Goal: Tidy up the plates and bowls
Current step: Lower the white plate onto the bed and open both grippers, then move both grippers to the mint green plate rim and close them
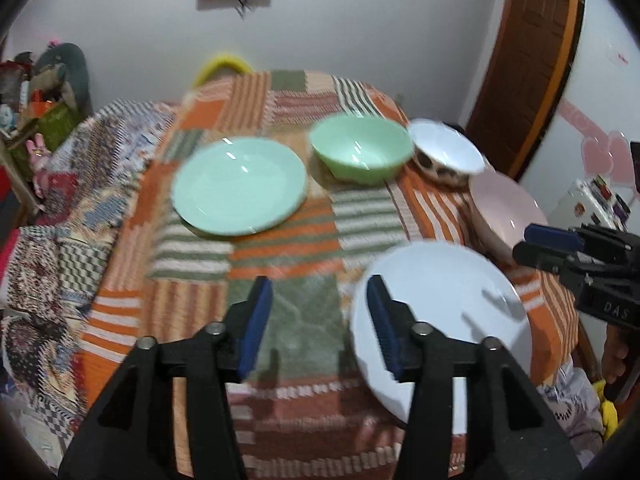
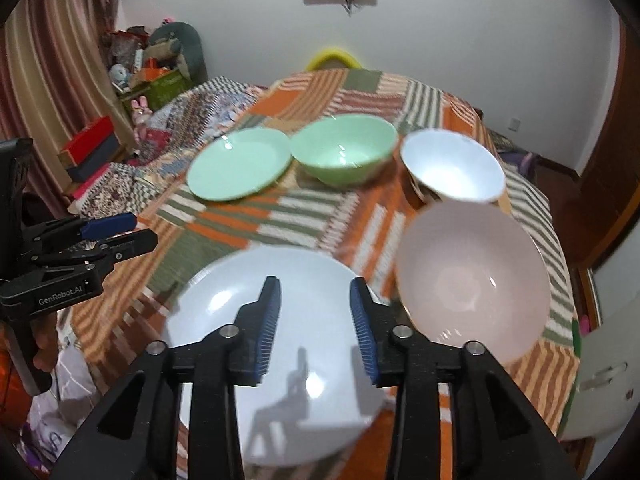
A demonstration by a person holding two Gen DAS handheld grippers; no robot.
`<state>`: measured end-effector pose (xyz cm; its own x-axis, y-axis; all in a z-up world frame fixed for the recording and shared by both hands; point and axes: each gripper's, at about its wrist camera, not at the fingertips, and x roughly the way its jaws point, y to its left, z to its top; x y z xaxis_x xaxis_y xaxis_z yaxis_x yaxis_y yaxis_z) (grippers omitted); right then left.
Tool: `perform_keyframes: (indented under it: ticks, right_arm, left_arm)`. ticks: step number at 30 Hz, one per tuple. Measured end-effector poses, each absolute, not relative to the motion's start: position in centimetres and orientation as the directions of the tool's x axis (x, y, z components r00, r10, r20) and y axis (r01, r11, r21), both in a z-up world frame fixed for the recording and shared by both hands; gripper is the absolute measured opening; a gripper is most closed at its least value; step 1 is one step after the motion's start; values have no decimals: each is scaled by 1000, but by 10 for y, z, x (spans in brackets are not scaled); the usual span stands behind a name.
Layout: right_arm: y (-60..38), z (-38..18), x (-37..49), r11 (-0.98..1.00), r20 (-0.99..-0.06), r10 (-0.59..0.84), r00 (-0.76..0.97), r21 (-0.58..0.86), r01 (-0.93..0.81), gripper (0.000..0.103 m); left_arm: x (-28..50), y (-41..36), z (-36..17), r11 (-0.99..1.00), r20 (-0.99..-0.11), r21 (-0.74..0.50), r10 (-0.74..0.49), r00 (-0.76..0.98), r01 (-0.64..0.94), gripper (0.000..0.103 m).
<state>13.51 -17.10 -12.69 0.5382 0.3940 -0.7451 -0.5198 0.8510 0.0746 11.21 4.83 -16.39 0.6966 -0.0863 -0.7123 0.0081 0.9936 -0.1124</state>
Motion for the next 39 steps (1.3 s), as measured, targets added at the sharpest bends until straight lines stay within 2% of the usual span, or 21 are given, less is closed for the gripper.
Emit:
perform_keyframes:
  ticks: [9, 14, 24, 36, 39]
  right_arm:
    - [-124, -107, 152, 814, -687, 464, 559, 83, -574, 52]
    - [-103, -106, 173, 806, -681, 485, 548, 106, -582, 52]
    - [-73, -131, 225, 827, -733, 468, 494, 165, -538, 52]
    - [-41, -181, 270, 830, -821, 432, 374, 200, -520, 52]
    - [-37, -189, 279, 831, -836, 426, 347, 210, -515, 45]
  left_arm:
    - [127, 96, -140, 993, -656, -86, 8, 755, -85, 56]
    - [148, 126, -139, 987, -652, -92, 39, 757, -130, 56]
    - [218, 186, -168, 979, -690, -64, 96, 717, -192, 56]
    - [300, 219, -240, 991, -783, -51, 39, 620, -127, 56]
    - [310, 221, -256, 992, -809, -66, 9, 587, -106, 56]
